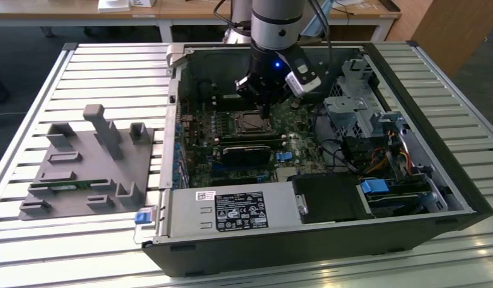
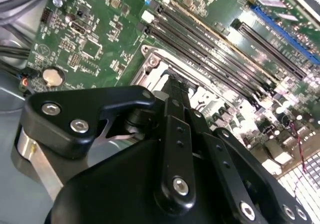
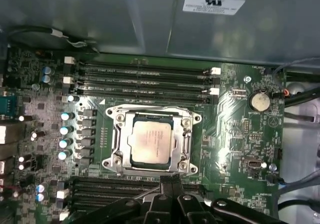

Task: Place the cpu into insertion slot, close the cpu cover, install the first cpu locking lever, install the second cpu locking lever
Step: 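Install the second cpu locking lever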

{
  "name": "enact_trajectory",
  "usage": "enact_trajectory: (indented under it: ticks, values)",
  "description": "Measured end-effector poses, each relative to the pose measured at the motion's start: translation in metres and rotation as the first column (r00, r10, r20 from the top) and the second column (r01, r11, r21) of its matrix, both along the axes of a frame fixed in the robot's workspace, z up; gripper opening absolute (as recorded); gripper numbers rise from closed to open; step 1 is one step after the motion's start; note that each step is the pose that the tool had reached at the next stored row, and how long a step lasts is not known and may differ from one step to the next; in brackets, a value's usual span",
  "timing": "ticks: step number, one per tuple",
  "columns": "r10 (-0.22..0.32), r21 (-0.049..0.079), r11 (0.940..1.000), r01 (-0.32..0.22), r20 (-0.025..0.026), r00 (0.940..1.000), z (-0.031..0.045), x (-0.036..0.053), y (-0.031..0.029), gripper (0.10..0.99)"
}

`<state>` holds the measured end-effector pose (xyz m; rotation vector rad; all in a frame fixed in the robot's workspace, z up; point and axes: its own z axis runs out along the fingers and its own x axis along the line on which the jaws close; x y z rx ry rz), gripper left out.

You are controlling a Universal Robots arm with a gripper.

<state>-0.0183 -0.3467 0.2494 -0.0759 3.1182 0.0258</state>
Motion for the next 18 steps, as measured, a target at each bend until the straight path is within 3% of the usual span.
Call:
enact_trajectory:
  ticks: [8,14,16,18]
  values:
    - [0.0,0.003,1.0,0.0,-0.0078,1.0,-0.0017,0.0,-0.004,0.106]
    - [0.0,0.004,1.0,0.0,-0.0082,1.0,-0.0027,0.0,-0.0115,0.106]
    - [0.0,0.009,1.0,0.0,-0.0086,1.0,-0.0029,0.0,-0.0131,0.106]
    - [0.0,0.027,0.9996,0.0,-0.0096,1.0,-0.0031,0.0,-0.0134,0.106]
